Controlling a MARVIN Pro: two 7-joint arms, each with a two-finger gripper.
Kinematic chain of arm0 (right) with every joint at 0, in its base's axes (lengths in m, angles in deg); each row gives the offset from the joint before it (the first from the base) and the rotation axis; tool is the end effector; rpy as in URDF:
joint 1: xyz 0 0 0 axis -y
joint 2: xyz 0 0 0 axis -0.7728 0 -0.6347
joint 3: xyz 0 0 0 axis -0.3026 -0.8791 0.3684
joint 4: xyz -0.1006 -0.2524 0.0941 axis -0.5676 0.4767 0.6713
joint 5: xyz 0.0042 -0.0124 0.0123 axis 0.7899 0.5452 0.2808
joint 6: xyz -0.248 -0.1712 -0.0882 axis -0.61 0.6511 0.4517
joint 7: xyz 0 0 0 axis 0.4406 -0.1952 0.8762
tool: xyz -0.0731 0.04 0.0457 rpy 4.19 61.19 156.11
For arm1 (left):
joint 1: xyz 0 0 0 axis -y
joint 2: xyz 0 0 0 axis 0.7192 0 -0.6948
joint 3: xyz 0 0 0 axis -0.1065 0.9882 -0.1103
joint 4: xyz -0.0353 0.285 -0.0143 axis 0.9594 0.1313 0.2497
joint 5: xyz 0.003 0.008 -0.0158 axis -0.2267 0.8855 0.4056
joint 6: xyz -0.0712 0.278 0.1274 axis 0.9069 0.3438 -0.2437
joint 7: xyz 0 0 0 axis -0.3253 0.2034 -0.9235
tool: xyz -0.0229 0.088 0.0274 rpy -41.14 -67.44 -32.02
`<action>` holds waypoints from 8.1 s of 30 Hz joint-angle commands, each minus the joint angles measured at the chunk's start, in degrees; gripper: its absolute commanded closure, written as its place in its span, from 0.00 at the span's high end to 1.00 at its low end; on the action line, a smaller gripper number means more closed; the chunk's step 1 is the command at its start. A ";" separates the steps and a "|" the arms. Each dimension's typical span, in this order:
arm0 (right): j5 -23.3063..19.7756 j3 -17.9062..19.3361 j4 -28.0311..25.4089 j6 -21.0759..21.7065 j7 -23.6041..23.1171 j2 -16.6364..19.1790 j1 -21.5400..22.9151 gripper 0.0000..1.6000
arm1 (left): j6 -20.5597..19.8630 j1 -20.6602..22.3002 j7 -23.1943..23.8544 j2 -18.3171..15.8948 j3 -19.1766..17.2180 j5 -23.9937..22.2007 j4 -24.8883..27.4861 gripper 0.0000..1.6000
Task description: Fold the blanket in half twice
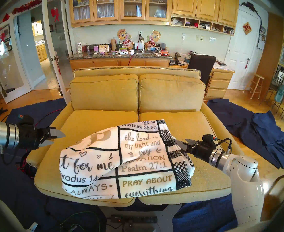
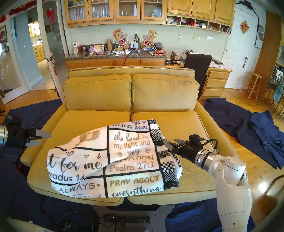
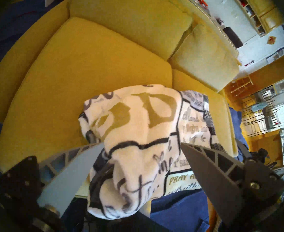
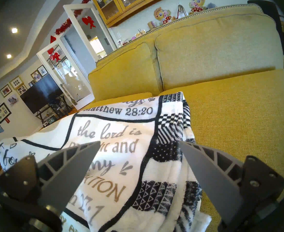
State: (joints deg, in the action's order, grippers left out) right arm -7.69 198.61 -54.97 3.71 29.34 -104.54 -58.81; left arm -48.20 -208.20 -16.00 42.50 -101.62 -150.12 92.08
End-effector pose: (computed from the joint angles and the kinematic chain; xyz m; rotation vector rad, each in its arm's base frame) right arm 0.3009 -0.1013 -0.2999 -2.1246 -0.1938 -1.3389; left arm 0.2320 0.2283 -0.1162 2.5789 0.3403 0.7723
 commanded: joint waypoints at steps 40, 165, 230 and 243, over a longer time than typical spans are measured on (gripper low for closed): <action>-0.27 0.07 -1.53 -1.16 -0.98 -0.37 0.68 1.00 | 24.21 -2.79 24.96 5.95 19.98 48.72 9.85 1.00; -0.01 7.54 -11.41 1.20 -5.44 3.06 -6.47 1.00 | 25.45 39.61 29.14 -19.31 70.06 21.18 -27.56 1.00; -0.54 12.10 -17.71 0.46 -9.22 -0.30 -12.31 1.00 | 16.75 58.28 29.74 -18.60 60.97 21.23 -42.42 0.00; -0.63 12.20 -17.92 0.40 -9.28 -0.34 -12.34 1.00 | 11.51 55.02 32.68 -20.60 57.27 20.71 -45.45 0.00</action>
State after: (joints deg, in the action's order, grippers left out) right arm -7.88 210.49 -71.45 4.52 20.26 -104.91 -71.84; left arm -34.57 -152.58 14.00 24.88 -40.47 -129.00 46.88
